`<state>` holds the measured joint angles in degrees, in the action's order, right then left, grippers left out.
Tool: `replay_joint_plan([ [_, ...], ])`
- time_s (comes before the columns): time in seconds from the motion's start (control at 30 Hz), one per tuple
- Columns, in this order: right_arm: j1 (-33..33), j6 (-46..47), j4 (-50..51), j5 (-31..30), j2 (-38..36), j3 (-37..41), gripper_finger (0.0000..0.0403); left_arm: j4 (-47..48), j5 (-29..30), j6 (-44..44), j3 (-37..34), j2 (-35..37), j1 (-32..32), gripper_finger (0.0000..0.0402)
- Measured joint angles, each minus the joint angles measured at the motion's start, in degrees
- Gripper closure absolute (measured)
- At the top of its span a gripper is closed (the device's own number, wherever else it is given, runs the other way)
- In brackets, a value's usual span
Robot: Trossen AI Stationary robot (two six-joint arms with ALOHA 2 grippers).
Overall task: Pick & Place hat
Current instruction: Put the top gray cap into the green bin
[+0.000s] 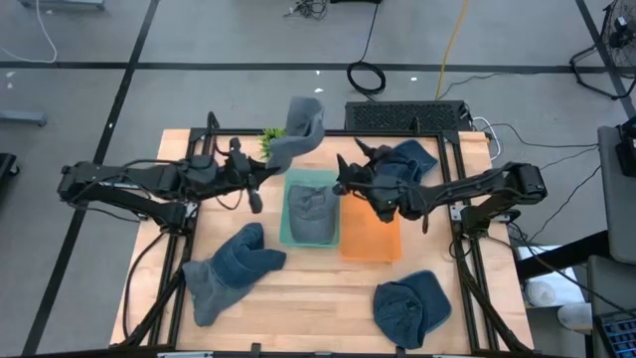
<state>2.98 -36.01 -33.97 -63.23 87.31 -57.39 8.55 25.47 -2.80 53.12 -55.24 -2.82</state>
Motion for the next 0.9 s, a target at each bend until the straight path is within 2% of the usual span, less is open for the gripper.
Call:
replay_joint_plan([
  [0.2,0.0,12.1,0.0,11.8,0.0,6.2,0.0100,2.0,0.0,-4.5,0.0,4.0,-1.7,0.0394],
  [0.43,0.0,17.7,0.0,24.5,0.0,10.5,0.0103,4.2,-0.5,-9.2,0.0,7.8,-2.2,0.0394],
  [0.7,-3.6,29.6,-0.9,44.8,0.0,11.5,0.0103,6.2,-11.1,-17.4,0.0,11.0,-2.3,0.0394],
  [0.9,-9.9,36.9,-9.6,63.3,0.0,11.5,0.0108,4.3,-22.8,-21.4,0.0,12.6,-2.2,0.0394],
])
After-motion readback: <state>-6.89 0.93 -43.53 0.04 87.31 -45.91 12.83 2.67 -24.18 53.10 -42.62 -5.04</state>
